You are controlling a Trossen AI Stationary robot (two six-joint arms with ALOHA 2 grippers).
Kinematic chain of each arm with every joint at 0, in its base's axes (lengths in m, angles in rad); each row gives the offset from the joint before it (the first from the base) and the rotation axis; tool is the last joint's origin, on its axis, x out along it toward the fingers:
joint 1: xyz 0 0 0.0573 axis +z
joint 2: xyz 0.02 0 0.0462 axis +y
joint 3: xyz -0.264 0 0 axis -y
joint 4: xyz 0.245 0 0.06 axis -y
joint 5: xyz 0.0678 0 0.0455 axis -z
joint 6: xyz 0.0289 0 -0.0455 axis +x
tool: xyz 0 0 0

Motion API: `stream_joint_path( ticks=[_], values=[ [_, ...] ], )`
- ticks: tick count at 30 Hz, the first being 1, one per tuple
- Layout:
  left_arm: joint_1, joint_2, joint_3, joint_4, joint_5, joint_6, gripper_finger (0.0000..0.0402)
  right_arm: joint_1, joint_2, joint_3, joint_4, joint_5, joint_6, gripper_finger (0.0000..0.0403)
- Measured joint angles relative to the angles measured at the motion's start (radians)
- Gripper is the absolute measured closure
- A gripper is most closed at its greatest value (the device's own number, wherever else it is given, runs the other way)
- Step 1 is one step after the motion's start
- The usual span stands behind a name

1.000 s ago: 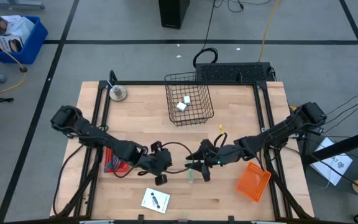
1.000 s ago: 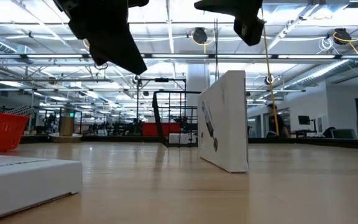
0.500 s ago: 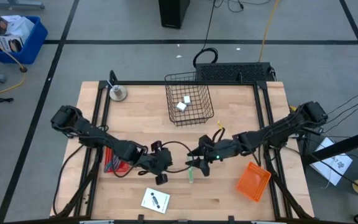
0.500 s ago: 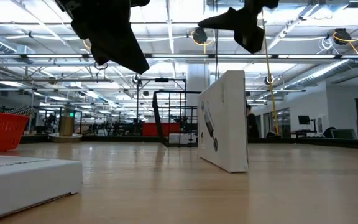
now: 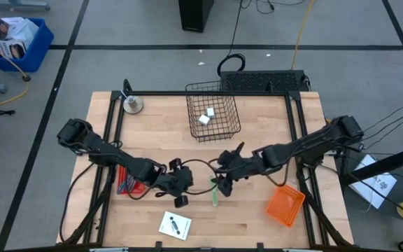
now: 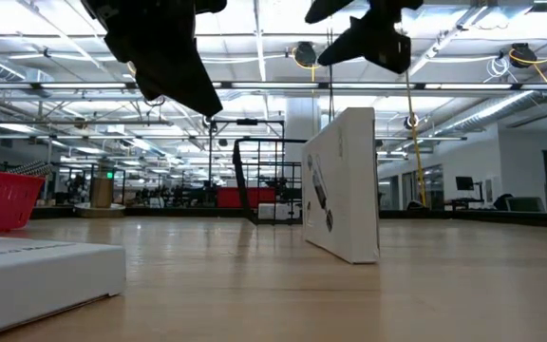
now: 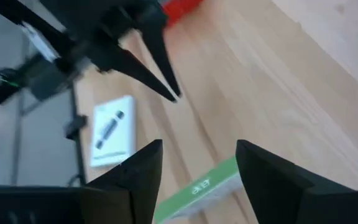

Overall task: Pick and place items into bin
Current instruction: Put the right card reader box into the orange basket

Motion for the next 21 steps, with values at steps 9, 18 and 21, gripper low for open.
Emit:
stream_joint_path(
  ticks=[9,18,21],
  values=[
    [0.000,0.000,0.000,-0.027,0.000,-0.008,0.0373,-0.003,0.192,0.192,-0.228,-0.082,0.018,0.0228],
    [-0.009,0.000,0.000,-0.050,-0.017,-0.011,0.0373,-0.014,0.237,0.231,-0.317,-0.118,-0.005,0.0232],
    [-0.008,0.000,0.000,-0.050,-0.018,-0.011,0.0373,-0.014,0.237,0.231,-0.310,-0.095,-0.017,0.0232]
  ],
)
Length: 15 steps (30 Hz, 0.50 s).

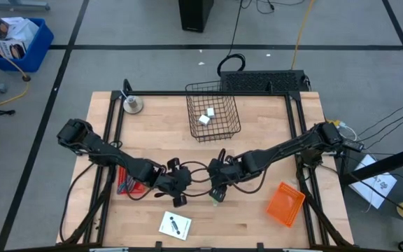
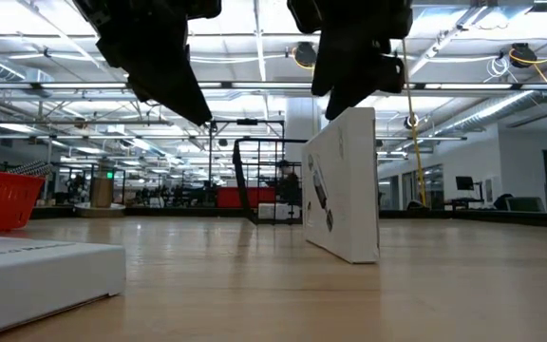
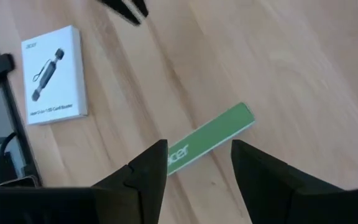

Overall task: Pick and place items into bin
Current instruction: Put the right card reader box into the orange basket

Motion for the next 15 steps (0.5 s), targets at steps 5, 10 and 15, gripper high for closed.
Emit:
stream_joint_path(
  ticks=[5,10,15],
  values=[
    [0.000,0.000,0.000,0.005,0.000,-0.001,0.0373,0.000,0.001,0.000,-0.002,0.000,0.011,0.0232],
    [0.000,0.000,0.000,0.009,-0.006,-0.008,0.0373,-0.016,0.014,-0.001,-0.013,-0.002,0.044,0.0232],
    [0.000,0.000,0.000,0.009,-0.011,-0.009,0.0373,-0.030,0.050,-0.002,-0.001,-0.023,0.055,0.0214]
  ],
)
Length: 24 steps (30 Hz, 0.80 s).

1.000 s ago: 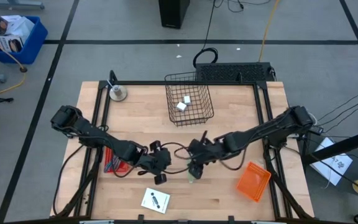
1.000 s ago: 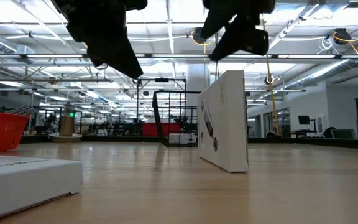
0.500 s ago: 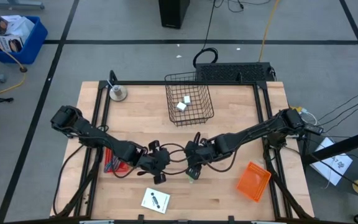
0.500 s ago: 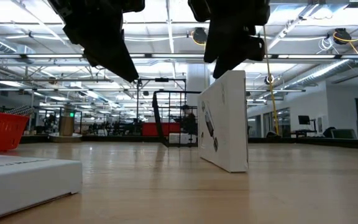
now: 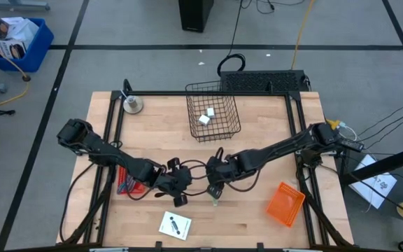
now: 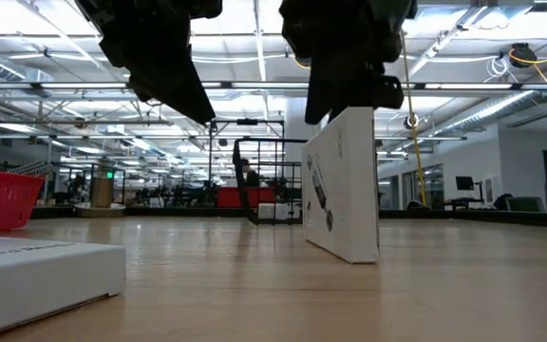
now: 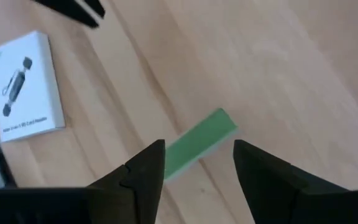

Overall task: Pick and place items into bin
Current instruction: Put the right card reader box into the orange basket

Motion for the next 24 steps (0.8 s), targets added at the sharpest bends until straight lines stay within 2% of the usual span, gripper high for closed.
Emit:
stream_joint_path(
  ticks=[7,11,20,24],
  values=[
    [-0.001,0.000,0.000,-0.001,-0.008,-0.003,0.0373,-0.018,0.019,-0.001,0.009,-0.006,-0.006,0.0167],
    [0.000,0.000,0.000,-0.001,-0.015,-0.003,0.0373,-0.028,0.017,-0.009,0.034,-0.007,-0.016,0.0155],
    [0.000,0.000,0.000,-0.002,-0.015,-0.004,0.0373,-0.040,0.018,-0.106,0.121,-0.034,-0.011,0.0165],
    [0.000,0.000,0.000,-0.001,-0.015,-0.004,0.0373,-0.040,0.010,-0.108,0.124,-0.030,-0.038,0.0199]
  ],
)
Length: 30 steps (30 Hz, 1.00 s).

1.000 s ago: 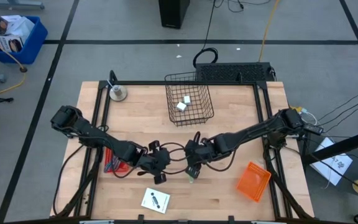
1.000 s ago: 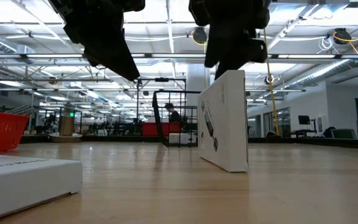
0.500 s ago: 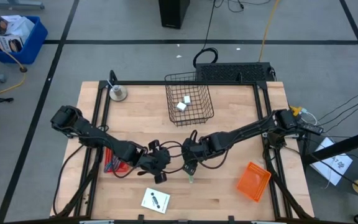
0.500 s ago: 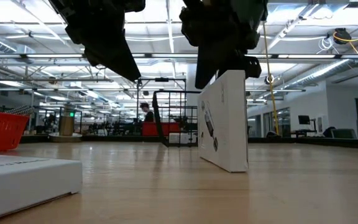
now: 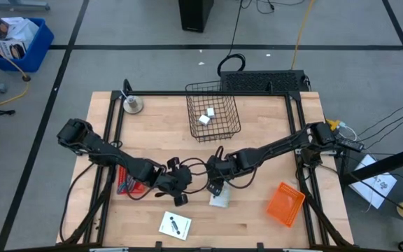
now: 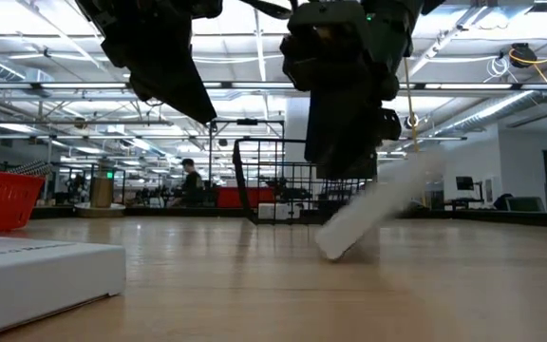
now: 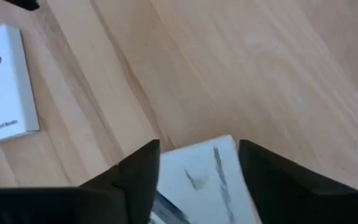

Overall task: Pick and place items into bin
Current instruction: Put the right card reader box into the orange basket

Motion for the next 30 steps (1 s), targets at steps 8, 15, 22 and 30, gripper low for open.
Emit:
stream_joint_path(
  ticks=[8,15,22,30],
  values=[
    [-0.003,0.000,0.000,0.001,0.000,0.000,0.0373,0.022,-0.011,0.000,-0.028,-0.027,-0.048,0.0339],
    [-0.017,0.031,-0.039,0.245,-0.014,0.060,0.0373,0.135,-0.043,0.000,-0.238,-0.016,0.087,0.0397],
    [0.055,0.188,-0.028,0.485,0.158,0.145,0.0388,0.257,-0.040,-0.017,-0.218,0.060,0.283,0.0401],
    [0.145,0.302,0.008,0.495,0.265,0.080,0.0386,0.305,-0.033,-0.213,0.067,0.075,0.407,0.0402]
  ],
)
